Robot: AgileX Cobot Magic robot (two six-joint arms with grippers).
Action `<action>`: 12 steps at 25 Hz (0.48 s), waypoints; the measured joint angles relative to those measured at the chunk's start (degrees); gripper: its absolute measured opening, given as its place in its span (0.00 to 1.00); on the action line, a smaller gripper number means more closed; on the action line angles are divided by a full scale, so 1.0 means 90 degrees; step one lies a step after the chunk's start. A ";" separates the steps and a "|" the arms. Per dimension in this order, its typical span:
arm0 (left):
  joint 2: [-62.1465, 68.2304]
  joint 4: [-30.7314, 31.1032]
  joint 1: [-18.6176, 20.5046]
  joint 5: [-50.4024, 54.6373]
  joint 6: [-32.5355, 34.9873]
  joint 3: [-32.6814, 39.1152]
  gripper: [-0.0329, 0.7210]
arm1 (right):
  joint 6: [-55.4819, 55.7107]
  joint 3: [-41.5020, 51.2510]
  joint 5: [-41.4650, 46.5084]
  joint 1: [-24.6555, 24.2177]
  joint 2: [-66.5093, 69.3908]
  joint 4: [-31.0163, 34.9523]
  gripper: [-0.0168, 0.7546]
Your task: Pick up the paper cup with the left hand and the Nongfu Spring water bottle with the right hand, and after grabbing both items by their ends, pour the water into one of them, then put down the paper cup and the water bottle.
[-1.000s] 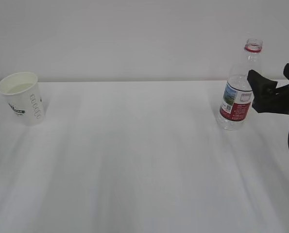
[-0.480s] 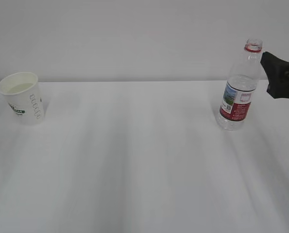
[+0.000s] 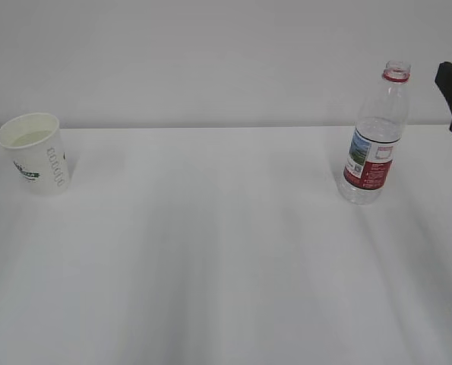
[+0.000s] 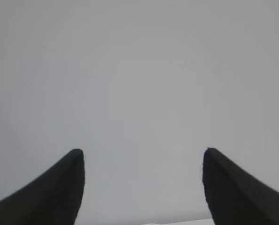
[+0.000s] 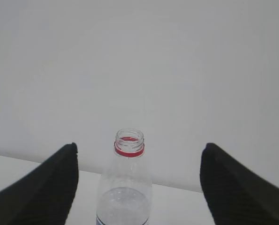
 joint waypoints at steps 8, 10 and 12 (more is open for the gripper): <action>-0.0895 -0.0004 0.0000 0.1222 0.0281 -0.0181 0.80 | 0.0000 0.0052 0.1329 0.0000 -0.1284 0.0000 0.79; -0.1024 -0.0004 0.0000 0.1621 0.0291 -0.0379 0.80 | 0.0000 0.0052 0.1661 0.0000 -0.1685 0.0000 0.79; -0.1190 -0.0004 0.0000 0.1959 0.0291 -0.0563 0.80 | 0.0000 0.0052 0.2025 0.0000 -0.2067 0.0000 0.79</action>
